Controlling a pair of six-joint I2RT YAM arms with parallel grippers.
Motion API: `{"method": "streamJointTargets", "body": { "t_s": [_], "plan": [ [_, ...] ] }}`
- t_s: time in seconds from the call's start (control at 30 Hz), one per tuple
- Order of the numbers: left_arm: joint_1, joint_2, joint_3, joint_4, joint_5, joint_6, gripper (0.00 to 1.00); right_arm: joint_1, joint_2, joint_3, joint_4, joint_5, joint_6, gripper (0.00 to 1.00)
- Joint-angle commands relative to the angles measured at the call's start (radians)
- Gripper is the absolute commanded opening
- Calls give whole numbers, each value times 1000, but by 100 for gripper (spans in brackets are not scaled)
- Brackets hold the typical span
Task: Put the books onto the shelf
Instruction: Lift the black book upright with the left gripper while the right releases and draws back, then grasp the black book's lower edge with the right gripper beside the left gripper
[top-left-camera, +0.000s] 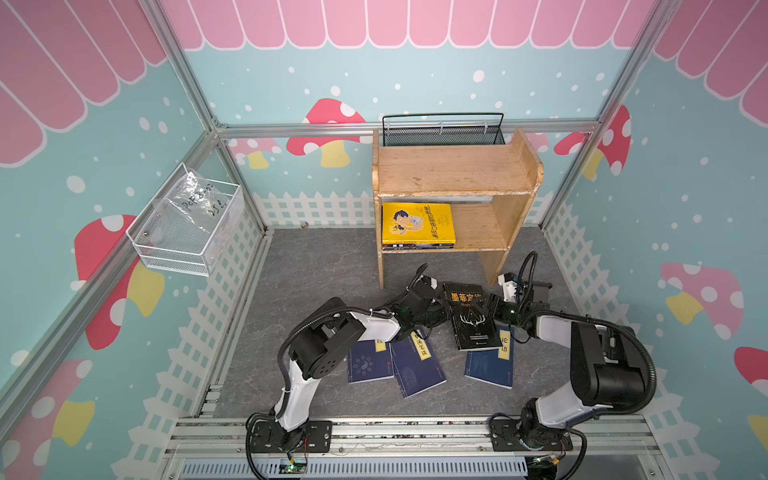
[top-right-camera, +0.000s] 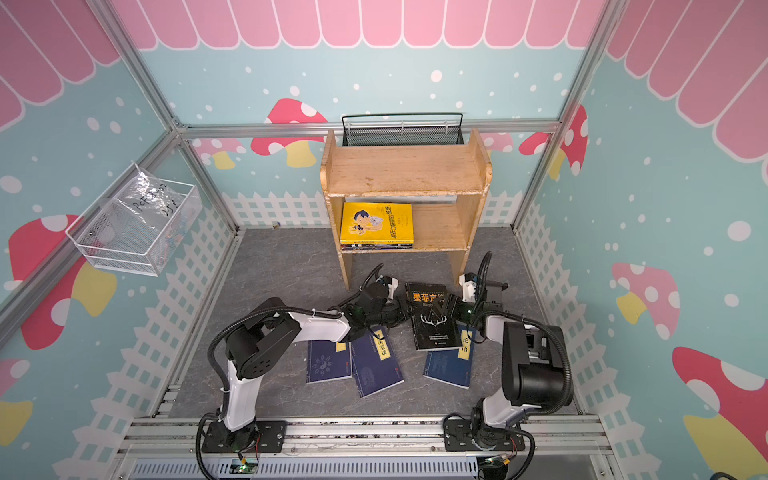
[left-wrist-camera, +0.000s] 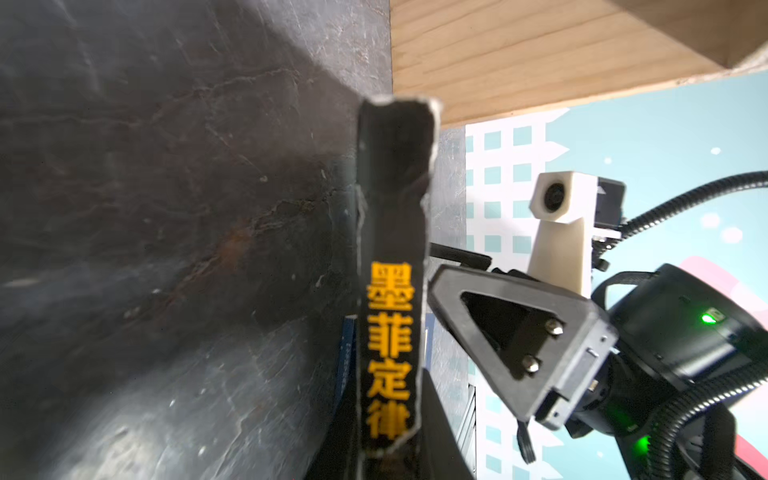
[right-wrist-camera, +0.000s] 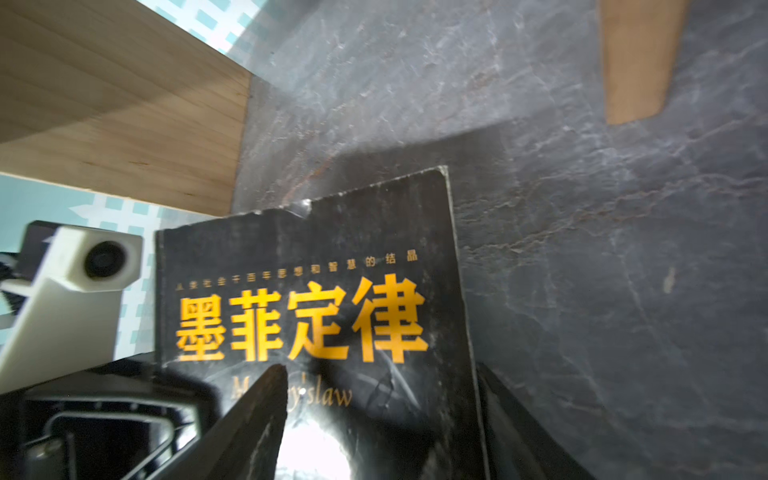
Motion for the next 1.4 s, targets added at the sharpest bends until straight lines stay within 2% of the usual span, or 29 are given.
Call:
{"method": "streamJointTargets", "body": {
  "t_s": [0.0, 0.1, 0.33, 0.5, 0.6, 0.77, 1.0, 1.2, 1.37],
  "plan": [
    [-12, -128, -34, -9, -23, 58, 7, 17, -103, -7, 19, -73, 45, 71],
    [-12, -228, -107, -21, -17, 90, 0, 17, -220, -5, 25, -69, 95, 73],
    [-10, -509, -195, -164, 40, 205, 0, 16, -475, 60, -89, 34, 158, 86],
    [11, -697, -169, -295, -85, 251, 0, 17, -560, 79, -100, 5, 238, 90],
    [78, -755, -128, -299, -83, 226, 0, 17, -600, 93, -99, -32, 287, 90],
    [150, -754, -18, -364, -119, 233, 0, 21, -685, 94, -32, -79, 397, 92],
    [211, -700, 5, -238, -198, 131, 0, 80, -720, 4, 250, -128, 677, 94],
    [217, -667, -9, -97, -225, 58, 0, 222, -681, -6, 314, -42, 729, 94],
    [218, -657, -3, -72, -277, 35, 0, 320, -627, -19, 392, 1, 765, 94]
  ]
}}
